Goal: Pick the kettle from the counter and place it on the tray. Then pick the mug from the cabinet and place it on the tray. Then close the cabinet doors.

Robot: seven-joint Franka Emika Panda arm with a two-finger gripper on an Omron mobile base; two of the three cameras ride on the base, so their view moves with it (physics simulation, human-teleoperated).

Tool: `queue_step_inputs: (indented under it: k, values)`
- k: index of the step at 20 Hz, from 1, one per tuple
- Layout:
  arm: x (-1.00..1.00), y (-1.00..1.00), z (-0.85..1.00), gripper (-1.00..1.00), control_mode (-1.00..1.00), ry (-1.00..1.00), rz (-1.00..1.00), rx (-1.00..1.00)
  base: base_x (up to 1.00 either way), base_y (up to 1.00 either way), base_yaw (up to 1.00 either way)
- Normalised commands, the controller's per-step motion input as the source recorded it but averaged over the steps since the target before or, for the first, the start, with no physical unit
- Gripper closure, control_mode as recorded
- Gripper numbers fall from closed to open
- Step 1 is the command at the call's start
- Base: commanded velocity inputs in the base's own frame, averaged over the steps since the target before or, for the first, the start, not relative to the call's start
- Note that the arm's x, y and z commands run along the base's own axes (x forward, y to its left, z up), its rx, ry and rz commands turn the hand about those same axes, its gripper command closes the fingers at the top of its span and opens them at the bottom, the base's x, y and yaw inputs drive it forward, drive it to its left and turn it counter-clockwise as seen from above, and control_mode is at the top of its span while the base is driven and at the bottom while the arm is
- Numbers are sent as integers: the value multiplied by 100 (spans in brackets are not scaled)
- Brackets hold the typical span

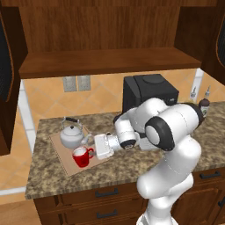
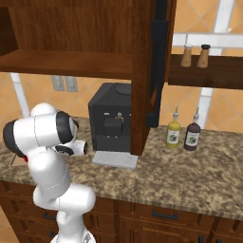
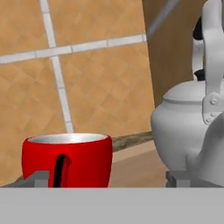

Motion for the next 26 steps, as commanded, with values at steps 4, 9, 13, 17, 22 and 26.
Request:
queue_step_inputs:
  k: [4, 9, 13, 17, 22, 26]
  values:
    - [-1, -1, 62, -100, -100, 0, -6, 0, 0, 0, 0]
    - [-17, -3, 67, -100, -100, 3, -5, 0, 0, 0, 0]
    - [-42, -19, 50, -100, -100, 6, -5, 0, 0, 0, 0]
    - [-46, -18, 54, -100, -100, 6, -7, 0, 0, 0, 0]
    - [-37, -6, 51, -100, -100, 11, -10, 0, 0, 0, 0]
    - [-12, 0, 10, -100, -100, 22, -12, -4, 0, 0, 0]
